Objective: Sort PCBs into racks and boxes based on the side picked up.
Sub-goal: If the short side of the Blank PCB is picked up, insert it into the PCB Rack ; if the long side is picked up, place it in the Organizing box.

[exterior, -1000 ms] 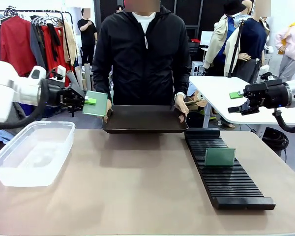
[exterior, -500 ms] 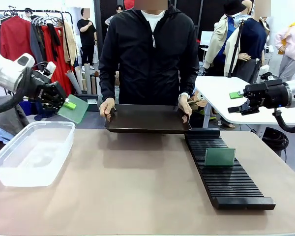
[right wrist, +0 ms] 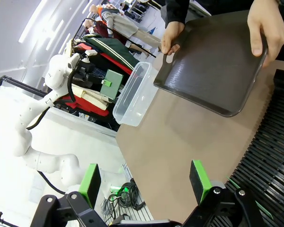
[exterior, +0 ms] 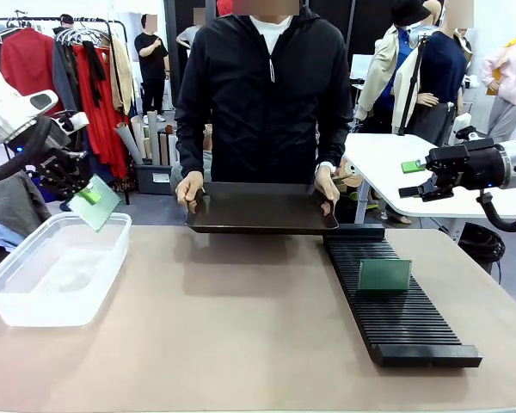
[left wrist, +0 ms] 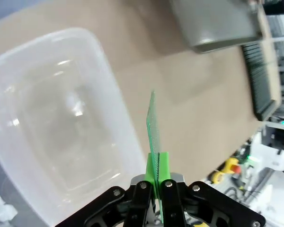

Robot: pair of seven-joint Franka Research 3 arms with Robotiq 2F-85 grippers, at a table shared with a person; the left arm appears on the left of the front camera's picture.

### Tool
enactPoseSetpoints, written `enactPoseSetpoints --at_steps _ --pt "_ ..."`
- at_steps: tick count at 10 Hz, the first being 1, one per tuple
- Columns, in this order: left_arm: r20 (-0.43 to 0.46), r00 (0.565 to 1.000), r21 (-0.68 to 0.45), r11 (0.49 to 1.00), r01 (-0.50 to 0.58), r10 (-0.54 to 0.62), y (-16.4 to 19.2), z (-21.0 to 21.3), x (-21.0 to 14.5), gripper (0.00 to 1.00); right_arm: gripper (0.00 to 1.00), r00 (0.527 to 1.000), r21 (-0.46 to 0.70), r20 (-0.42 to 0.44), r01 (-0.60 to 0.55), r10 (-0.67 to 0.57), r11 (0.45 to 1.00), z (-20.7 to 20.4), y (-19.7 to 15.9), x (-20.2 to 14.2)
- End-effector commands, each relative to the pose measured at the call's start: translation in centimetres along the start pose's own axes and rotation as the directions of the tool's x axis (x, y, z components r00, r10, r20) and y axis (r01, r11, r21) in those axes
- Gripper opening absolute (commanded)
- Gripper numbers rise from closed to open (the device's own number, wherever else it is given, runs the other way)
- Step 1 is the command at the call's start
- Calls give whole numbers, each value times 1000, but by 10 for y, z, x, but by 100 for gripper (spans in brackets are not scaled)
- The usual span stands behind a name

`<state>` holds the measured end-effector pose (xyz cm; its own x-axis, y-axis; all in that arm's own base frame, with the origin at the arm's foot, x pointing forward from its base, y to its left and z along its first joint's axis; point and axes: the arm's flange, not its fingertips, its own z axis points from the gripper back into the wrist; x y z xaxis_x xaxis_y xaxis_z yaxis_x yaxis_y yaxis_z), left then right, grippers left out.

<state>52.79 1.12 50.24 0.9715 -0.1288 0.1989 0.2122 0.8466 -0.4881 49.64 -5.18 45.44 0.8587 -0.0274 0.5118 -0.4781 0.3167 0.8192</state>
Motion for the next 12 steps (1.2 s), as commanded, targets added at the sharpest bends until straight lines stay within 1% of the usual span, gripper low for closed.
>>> enactPoseSetpoints --at_steps 1,3,7,9,12 --pt "-21 999 124 991 -44 47 2 -1 -1 0 100 1000 1 1 -3 3 1000 0 2 1" --pt "-60 995 170 983 -73 84 15 -1 2 0 100 1000 1 1 -3 3 1000 0 2 1" --pt "-78 988 230 967 -112 133 32 -6 7 0 100 1000 1 1 -3 3 1000 0 2 1" --pt "-83 988 239 965 -105 128 43 -16 8 0 100 1000 1 1 -3 3 1000 0 2 1" --pt "-96 986 211 970 -116 139 64 -38 8 0 100 1000 1 1 -3 3 1000 0 2 1"
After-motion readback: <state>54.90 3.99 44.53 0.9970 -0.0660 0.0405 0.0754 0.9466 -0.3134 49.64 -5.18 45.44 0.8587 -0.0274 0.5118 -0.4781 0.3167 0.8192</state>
